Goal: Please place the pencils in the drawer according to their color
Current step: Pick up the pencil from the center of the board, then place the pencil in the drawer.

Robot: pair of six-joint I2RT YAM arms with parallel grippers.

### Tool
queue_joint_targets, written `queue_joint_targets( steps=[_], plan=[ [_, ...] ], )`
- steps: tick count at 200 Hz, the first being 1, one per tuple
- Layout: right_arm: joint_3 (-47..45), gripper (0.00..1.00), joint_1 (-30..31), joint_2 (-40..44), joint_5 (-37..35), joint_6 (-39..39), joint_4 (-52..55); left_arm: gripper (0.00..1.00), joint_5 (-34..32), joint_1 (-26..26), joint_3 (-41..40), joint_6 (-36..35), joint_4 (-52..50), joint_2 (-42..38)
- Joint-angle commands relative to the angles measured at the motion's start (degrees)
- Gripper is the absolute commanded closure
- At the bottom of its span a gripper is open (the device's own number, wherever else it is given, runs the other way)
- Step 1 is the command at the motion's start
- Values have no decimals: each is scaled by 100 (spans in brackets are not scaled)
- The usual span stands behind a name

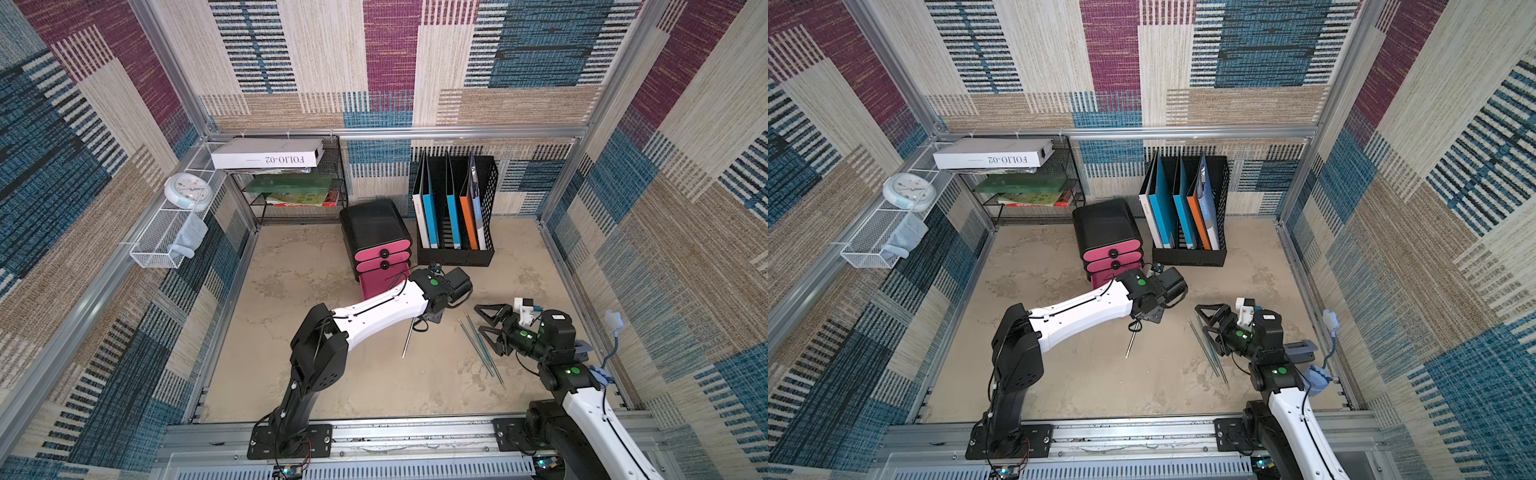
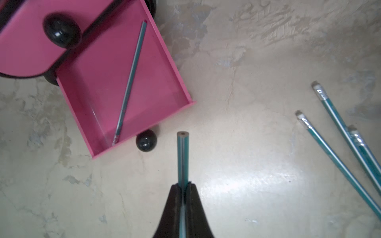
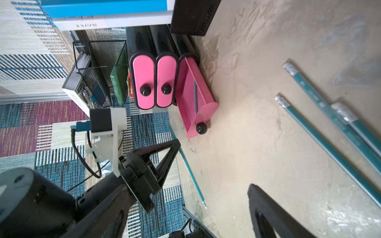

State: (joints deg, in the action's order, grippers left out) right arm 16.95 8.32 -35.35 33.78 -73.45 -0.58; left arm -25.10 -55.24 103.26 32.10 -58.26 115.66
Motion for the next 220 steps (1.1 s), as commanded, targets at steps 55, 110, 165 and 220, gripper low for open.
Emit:
queue_joint_targets(
  steps=[55,110,165,220],
  plan=[
    [-29,7,1302,-464,-1145,-180,-1155,100,9,859,-440,-2922,1815,-479],
    [-439,7,1937,-192,-2101,-444,-1449,100,93,1258,-254,-4040,2441,-155],
    [-640,7,2074,47,-2513,-570,-1446,100,318,1601,-232,-4475,2822,197],
    [-614,7,2106,-103,-2590,-574,-1450,100,440,1684,-327,-4468,2942,455]
  ],
)
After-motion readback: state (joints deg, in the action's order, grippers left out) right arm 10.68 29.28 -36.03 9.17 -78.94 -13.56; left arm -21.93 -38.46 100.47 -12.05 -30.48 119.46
